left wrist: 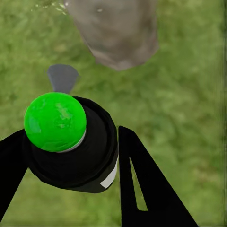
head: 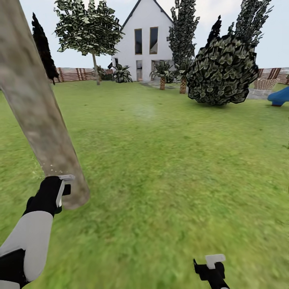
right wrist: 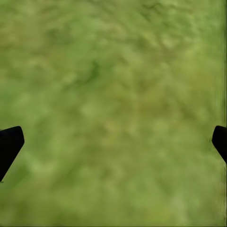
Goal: In the garden, pick up the pesticide atomizer on the floor and spray pesticide onto both trees until each tree trunk is fully covered.
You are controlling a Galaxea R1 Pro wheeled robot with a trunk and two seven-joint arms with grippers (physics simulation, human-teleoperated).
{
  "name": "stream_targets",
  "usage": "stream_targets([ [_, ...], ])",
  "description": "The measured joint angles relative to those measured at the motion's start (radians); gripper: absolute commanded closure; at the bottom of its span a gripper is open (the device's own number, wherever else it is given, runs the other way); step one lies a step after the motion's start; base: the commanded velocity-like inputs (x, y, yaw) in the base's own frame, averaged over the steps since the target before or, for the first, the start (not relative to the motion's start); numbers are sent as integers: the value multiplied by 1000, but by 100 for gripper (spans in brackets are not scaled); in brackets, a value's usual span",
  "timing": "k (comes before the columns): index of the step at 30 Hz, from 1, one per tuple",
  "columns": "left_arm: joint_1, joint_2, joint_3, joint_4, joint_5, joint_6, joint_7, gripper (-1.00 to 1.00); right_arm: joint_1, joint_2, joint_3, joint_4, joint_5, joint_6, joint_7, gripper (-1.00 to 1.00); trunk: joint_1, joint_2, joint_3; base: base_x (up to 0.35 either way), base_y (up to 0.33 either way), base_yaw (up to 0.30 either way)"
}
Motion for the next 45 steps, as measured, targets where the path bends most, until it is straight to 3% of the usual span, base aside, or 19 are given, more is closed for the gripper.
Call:
stream_targets([
  [17, 2, 0, 0, -1, 0, -1, 1, 100, 0, 0, 0, 0, 0, 0, 0, -100, 0, 0, 0, 185, -231, 188],
  [32, 4, 0, 1, 1, 0, -2, 3, 100, 0, 0, 0, 0, 0, 0, 0, -100, 0, 0, 0, 180, -226, 83],
  [35, 5, 24, 4, 1, -10, -2, -3, 100, 0, 0, 0, 1, 1, 0, 0, -100, 0, 0, 0, 162, -236, 275],
  [37, 20, 59, 4, 1, -3, -3, -3, 100, 0, 0, 0, 1, 0, 0, 0, -100, 0, 0, 0, 147, -243, 276],
  [39, 28, 52, 3, 8, 11, -5, -2, 100, 0, 0, 0, 1, 1, 0, 0, -100, 0, 0, 0, 139, -250, 276],
  [42, 29, -2, 3, 13, 13, -6, -1, 100, 0, 0, 0, 0, 0, 0, 0, -100, 0, 0, 0, 136, -252, 276],
  [45, 29, -1, 1, 13, -2, -5, -3, 100, 0, 0, 0, 0, 1, 0, 0, -100, 0, 0, 0, 135, -253, 276],
])
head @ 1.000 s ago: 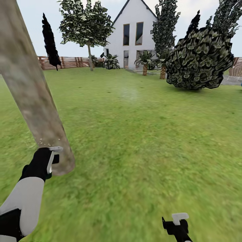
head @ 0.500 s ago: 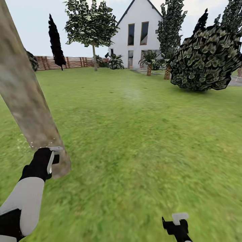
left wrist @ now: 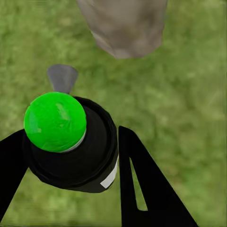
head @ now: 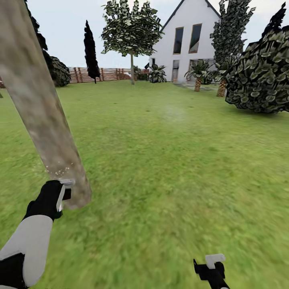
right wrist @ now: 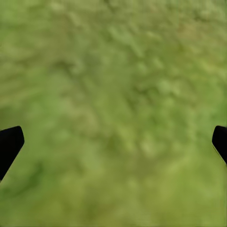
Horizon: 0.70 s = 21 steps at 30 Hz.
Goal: In the garden, pick up the pesticide atomizer on the floor and spray pesticide onto both trees until each tree trunk is fully covered.
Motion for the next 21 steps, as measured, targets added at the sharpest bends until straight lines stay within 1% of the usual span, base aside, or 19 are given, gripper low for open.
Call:
stream_targets([
  [1, 0, 24, 5, -1, -13, 1, -1, 100, 0, 0, 0, 1, 1, 0, 0, -100, 0, 0, 0, 135, -253, 276],
  [2, 1, 56, 5, 0, -14, 2, -1, 100, 0, 0, 0, 1, 1, 0, 0, -100, 0, 0, 0, 136, -252, 276],
  [3, 1, 62, 3, 3, 3, 1, 0, 100, 0, 0, 0, 1, 0, 0, 0, -100, 0, 0, 0, 152, -252, 276],
  [4, 1, 12, 3, 23, -20, -3, 3, 100, 0, 0, 0, 1, 0, 0, 0, -100, 0, 0, 0, 160, -250, 275],
  [5, 2, -18, 2, 26, 31, -8, 5, 100, 0, 0, 0, 1, 0, 0, 0, -100, 0, 0, 0, 176, -241, 272],
  [6, 2, -17, 1, 26, -2, -7, 3, 100, 0, 0, 0, 1, 0, 0, 0, -100, 0, 0, 0, 184, -237, 271],
  [7, 2, -14, 1, 27, 1, -7, 2, 100, 0, 0, 0, 1, 0, 0, 0, -100, 0, 0, 0, 187, -235, 270],
  [9, 2, -4, 4, 28, -7, -7, 2, 100, 0, 0, 0, 1, 0, 0, 0, -100, 0, 0, 0, 192, -233, 266],
  [10, 4, 9, 4, 28, -12, -7, 4, 100, 0, 0, 0, 1, 0, 0, 0, -100, 0, 0, 0, 215, -216, 259],
  [11, 20, 30, 3, 28, -13, -7, 7, 100, 0, 0, 0, 1, 0, 0, 0, -100, 0, 0, 0, 226, -207, 254],
  [12, 27, 35, 0, 28, -1, -9, 9, 100, 0, 0, 0, 1, 0, 0, 0, -100, 0, 0, 0, 230, -204, 250],
  [14, 31, 29, 1, 28, 5, -9, 10, 100, 0, 0, 0, 0, 1, 0, 0, -100, 0, 0, 0, 233, -202, 240],
  [15, 32, 19, 1, 28, 11, -10, 11, 100, 0, 0, 0, 0, 0, 0, 0, -100, 0, 0, 0, 234, -200, 224],
  [16, 32, -6, 0, 27, 16, -10, 11, 100, 0, 0, 0, 1, 0, 0, 0, -100, 0, 0, 0, 236, -198, 217],
  [17, 32, -17, 1, 27, 11, -10, 11, 100, 0, 0, 0, 1, 0, 0, 0, -100, 0, 0, 0, 238, -196, 208],
  [19, 32, -25, -1, 27, 4, -9, 11, 100, 0, 0, 0, 1, 0, 0, 0, -100, 0, 0, 0, 239, -193, 183],
  [21, 32, -19, -2, 26, -1, -9, 10, 100, 0, 0, 0, 0, 0, 0, 0, -100, 0, 0, 0, 241, -189, 61],
])
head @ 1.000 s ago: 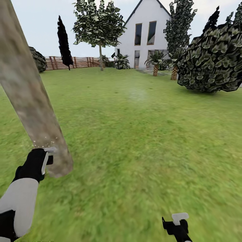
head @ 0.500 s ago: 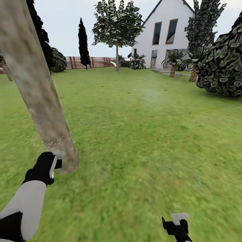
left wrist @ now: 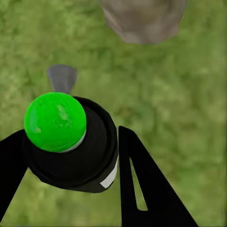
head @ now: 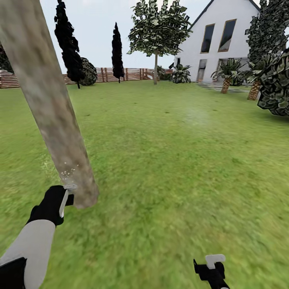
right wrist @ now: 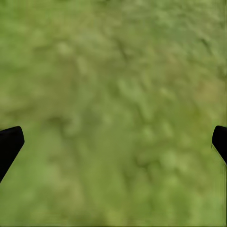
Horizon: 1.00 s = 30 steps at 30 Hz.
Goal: In the garden, pick up the pesticide atomizer on the floor and spray pesticide onto both trees until each tree trunk is fully covered.
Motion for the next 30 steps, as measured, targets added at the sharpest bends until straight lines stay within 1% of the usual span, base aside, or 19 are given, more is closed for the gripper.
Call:
stream_targets([
  [2, 1, 6, 0, -4, -3, 0, 0, 100, 0, 0, 0, 0, 0, 0, 0, -100, 0, 0, 0, 242, -186, 15],
  [3, 5, 18, 0, -1, -12, 0, 0, 100, 0, 0, 0, 1, 1, 0, 0, -100, 0, 0, 0, 243, -185, 3],
  [4, 24, 47, 1, 2, -13, 0, 0, 100, 0, 0, 0, 1, 1, 0, 0, -100, 0, 0, 0, 243, -185, 1],
  [5, 39, 66, 1, 3, -10, -2, 0, 100, 0, 0, 0, 1, 1, 0, 0, -100, 0, 0, 0, 243, -185, 1],
  [6, 46, 72, 1, 5, 2, -18, -1, 100, 0, 0, 0, 1, 0, 0, 0, -100, 0, 0, 0, 243, -185, 0],
  [8, 51, 64, 3, 27, 9, -88, 1, 100, 0, 0, 0, 1, 0, 0, 0, -100, 0, 0, 0, 234, -172, 0],
  [9, 52, 58, 5, 42, 10, -113, 2, 100, 0, 0, 0, 1, 0, 0, 0, -100, 0, 0, 0, 55, -35, 0],
  [10, 52, 52, 6, 49, 12, -127, 3, 100, 0, 0, 0, 0, 1, 0, 0, -100, 0, 0, 0, 28, -18, 46],
  [13, 53, 42, 8, 69, 13, -142, 3, 100, 0, 0, 0, -1, 0, 0, 0, -100, 0, 0, 0, 9, -5, 202],
  [14, 54, 40, 8, 88, 13, -163, 3, 100, 0, 0, 0, -1, 0, 0, 0, -100, 0, 0, 0, 1, -1, 267],
  [15, 54, 41, 9, 129, 15, -207, 2, 100, 0, 0, 0, -1, 1, 0, 0, -100, 1, 0, 0, 1, 0, 272],
  [17, 54, 40, 6, 197, 15, -271, 2, 100, 0, 0, 0, -1, 1, 0, 0, -100, 1, 0, 0, 24, 0, 276],
  [19, 54, 38, 6, 227, 13, -314, -1, 100, 0, 0, 0, -1, 1, 0, 0, -100, 0, 0, 0, 194, -45, 186],
  [21, 54, 39, 13, 227, 15, -327, -4, 100, 0, 0, 0, -1, 1, 0, 0, -100, 0, 0, 0, 269, -138, 33],
  [26, 54, 38, 18, 224, 18, -329, -4, 100, 0, 0, 0, 1, 1, 0, 0, -100, 0, 0, 0, 268, -166, 4],
  [30, 54, 38, 19, 223, 19, -330, -4, 100, 0, 0, 0, 1, 1, 0, 0, -100, 0, 0, 0, 99, -252, 0],
])
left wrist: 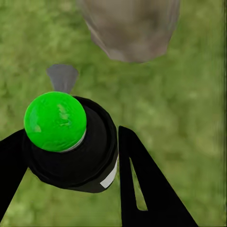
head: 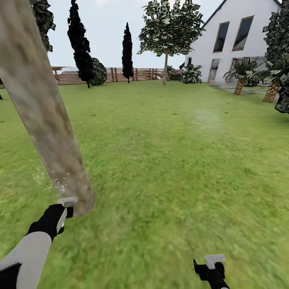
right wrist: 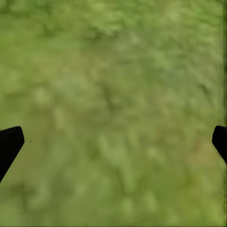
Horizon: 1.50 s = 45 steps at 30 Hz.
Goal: In the garden, pick up the pesticide atomizer on the floor and spray pesticide onto both trees until each tree trunk is fully covered.
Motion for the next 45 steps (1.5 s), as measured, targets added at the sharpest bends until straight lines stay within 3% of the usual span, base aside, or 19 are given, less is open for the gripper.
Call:
stream_targets([
  [11, 0, 1, 1, 1, 3, 2, -1, 100, 0, 1, 0, 0, 0, 0, 0, -100, 0, 0, 0, 2, -276, 170],
  [12, 0, 1, 1, 1, 11, 1, -1, 100, 0, 1, 1, 0, 0, 0, 0, -100, 0, 0, 0, 0, -277, 277],
  [15, 0, 2, -3, 1, 84, -4, 0, 100, 0, 2, 1, 0, 0, 0, 0, -100, 0, 0, 0, 5, -277, 277],
  [16, 0, 2, -4, 1, 89, -5, 0, 100, 0, 2, 1, 0, 0, 0, 0, -100, 0, 0, 0, 53, -277, 277],
  [33, 0, 2, -7, 0, 92, -8, 2, 100, 0, 2, 1, 0, 0, 0, 0, -100, 0, 0, 0, 173, -242, 45],
  [45, 0, 2, -3, -1, 94, -7, 2, 100, 0, 2, 0, 0, 0, 0, 0, -100, 0, 0, 0, 114, -212, 262],
])
